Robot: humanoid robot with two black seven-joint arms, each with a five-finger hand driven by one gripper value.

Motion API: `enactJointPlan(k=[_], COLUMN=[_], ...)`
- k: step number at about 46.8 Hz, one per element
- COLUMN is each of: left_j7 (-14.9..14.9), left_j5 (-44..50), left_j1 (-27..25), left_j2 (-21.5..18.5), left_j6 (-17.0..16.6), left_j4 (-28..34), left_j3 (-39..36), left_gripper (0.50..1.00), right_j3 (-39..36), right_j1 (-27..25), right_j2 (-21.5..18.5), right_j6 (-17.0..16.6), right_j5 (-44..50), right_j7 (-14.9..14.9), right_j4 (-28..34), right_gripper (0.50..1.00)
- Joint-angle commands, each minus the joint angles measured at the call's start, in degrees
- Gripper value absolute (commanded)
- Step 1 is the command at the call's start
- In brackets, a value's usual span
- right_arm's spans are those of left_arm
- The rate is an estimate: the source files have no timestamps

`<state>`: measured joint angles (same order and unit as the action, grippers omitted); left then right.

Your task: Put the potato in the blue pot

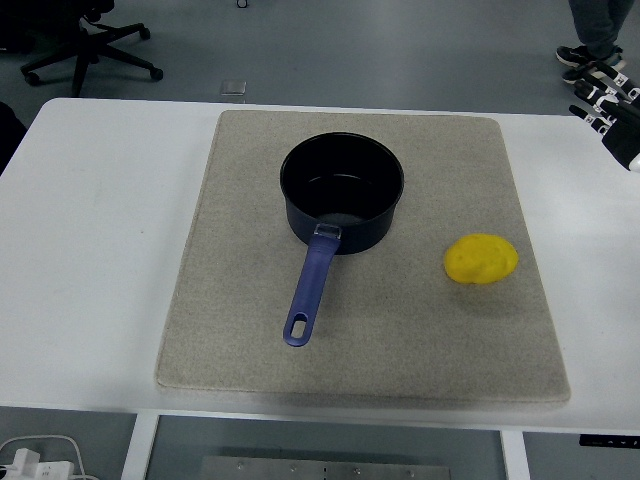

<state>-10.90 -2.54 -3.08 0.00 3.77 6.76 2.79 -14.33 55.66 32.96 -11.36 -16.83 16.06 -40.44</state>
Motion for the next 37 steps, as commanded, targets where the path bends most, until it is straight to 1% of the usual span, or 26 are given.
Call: enactJointPlan(k=[1, 4, 37], left_j7=[0.00, -0.61, -0.35], left_j5=[-0.01, 0.43, 0.43], left_j1=[0.01, 0.10, 0.45], left_j2=[0.00, 0.00, 0.00], left_j6=[0.01, 0.01, 0.01], left_j4=[0.00, 0.09, 0.18], left_j3=[-0.07, 0.28, -0.07], left_gripper=[0.994, 0.996, 0.994], right_j3=[0.09, 0.09, -0.09], right_j1=[-0.02, -0.02, 0.24], right_j2=[0.00, 0.00, 0.09], right_j6=[0.03, 0.03, -0.15], right_j5=[0.04, 0.04, 0.13], right_j7=[-0.06, -0.06, 0.02], right_j4=[0.01, -0.07, -0.07], right_gripper=[0.932, 0.932, 0.932])
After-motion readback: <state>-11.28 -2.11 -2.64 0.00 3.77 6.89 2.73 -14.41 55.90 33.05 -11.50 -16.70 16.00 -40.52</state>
